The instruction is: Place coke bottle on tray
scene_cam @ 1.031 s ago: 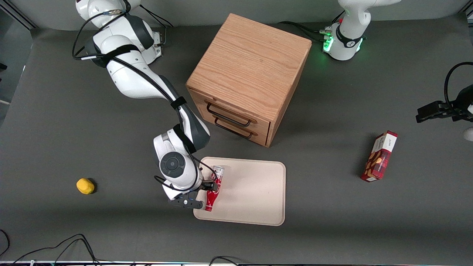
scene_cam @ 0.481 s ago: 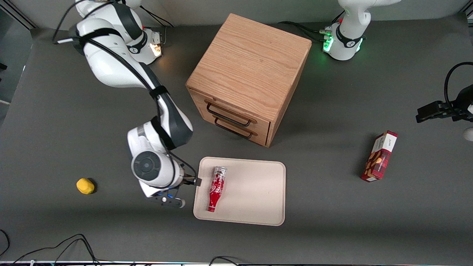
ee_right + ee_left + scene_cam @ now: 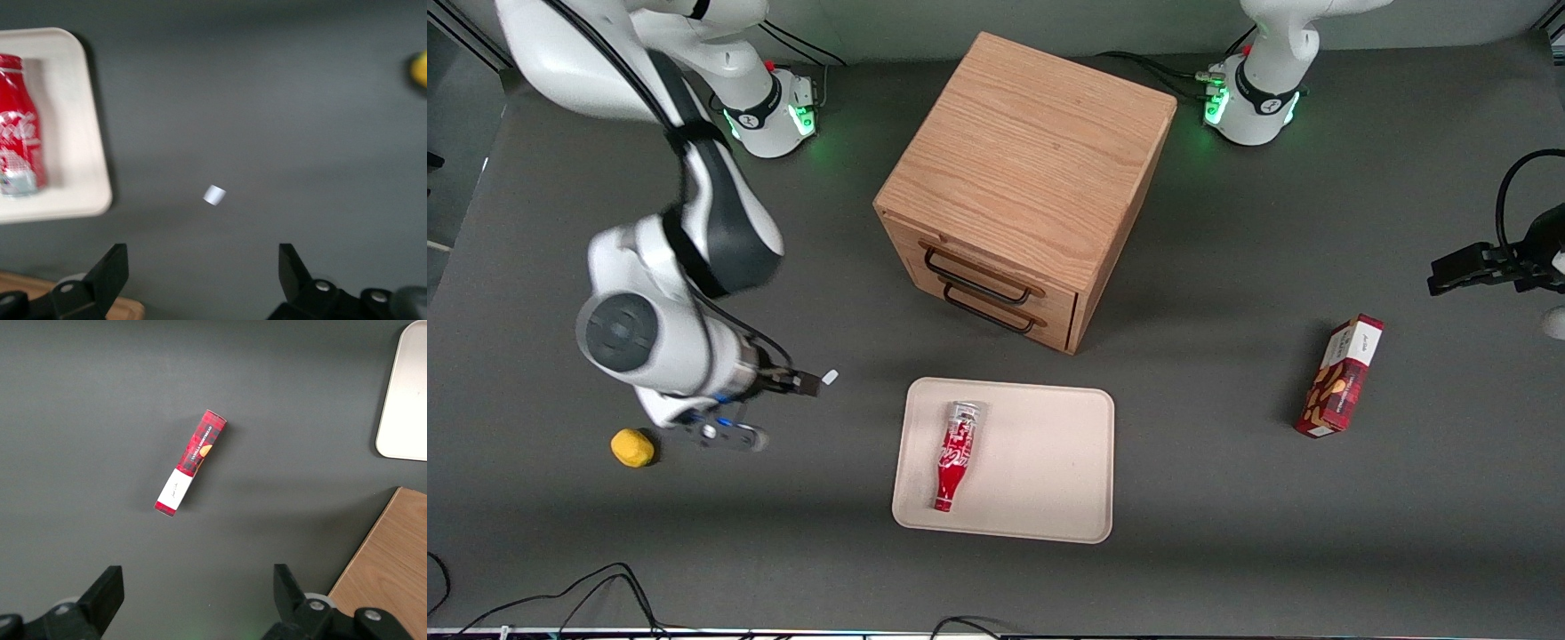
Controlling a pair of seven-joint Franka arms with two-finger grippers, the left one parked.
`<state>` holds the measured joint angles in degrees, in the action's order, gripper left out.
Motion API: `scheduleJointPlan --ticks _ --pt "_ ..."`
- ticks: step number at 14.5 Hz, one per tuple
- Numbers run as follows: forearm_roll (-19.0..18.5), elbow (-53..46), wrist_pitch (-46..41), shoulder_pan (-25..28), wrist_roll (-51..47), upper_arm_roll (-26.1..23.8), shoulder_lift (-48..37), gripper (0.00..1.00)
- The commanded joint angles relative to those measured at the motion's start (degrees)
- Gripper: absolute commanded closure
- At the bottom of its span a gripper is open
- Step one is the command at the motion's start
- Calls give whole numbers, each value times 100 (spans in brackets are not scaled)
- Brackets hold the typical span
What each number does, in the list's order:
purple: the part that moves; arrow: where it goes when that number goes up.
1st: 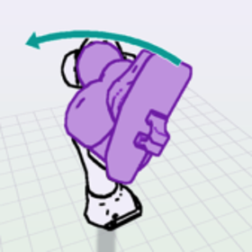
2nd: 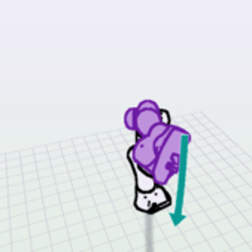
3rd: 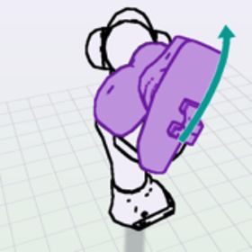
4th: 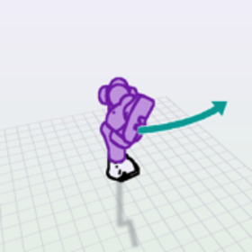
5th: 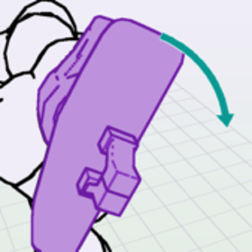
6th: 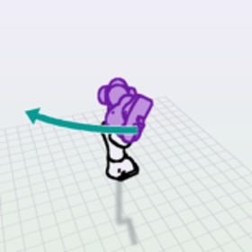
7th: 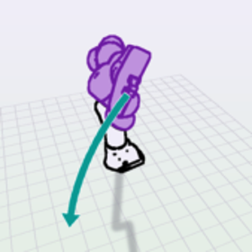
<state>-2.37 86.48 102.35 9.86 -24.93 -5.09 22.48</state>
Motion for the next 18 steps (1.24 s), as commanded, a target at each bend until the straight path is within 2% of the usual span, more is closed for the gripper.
scheduleJointPlan --ticks 1,3,6,8,10,11,18 --pt "79 923 -406 -510 706 -159 -1147 0" --pt "88 888 -864 -809 1112 -150 -1604 0" --pt "131 774 -988 -1038 1113 -133 -1914 0" --pt "290 363 -1469 -890 1244 182 -1958 0" --pt "587 -60 -1761 -400 1271 831 -1836 0" --pt "667 -236 -1823 -310 1280 947 -1679 0" --pt "668 -352 -1894 -318 1289 931 -1598 0"
